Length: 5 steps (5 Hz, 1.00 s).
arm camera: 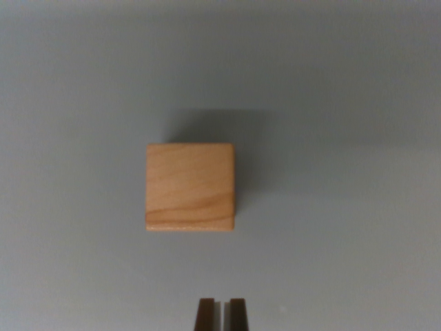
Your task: Push wooden cube
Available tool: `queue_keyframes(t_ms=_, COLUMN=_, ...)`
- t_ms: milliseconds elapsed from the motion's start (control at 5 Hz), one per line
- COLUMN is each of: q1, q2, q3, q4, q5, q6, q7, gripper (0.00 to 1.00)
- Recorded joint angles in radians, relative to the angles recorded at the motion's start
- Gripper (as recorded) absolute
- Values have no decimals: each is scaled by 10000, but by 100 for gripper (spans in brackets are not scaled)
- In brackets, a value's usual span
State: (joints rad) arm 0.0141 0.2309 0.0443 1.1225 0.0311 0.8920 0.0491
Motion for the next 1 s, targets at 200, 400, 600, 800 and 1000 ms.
queue_keyframes(t_ms=200, q1=26, q2=149, q3=37, q4=-266, q5=-10, q6=-391, q7=55, gripper=0)
queue_keyframes(t_ms=400, q1=26, q2=149, q3=37, q4=-266, q5=-10, q6=-391, q7=55, gripper=0)
queue_keyframes(t_ms=600, q1=52, q2=295, q3=74, q4=-528, q5=-20, q6=-774, q7=109, gripper=0)
queue_keyframes(t_ms=800, q1=52, q2=295, q3=74, q4=-528, q5=-20, q6=-774, q7=109, gripper=0)
queue_keyframes(t_ms=1000, q1=75, q2=429, q3=108, q4=-769, q5=-30, q6=-1127, q7=159, gripper=0)
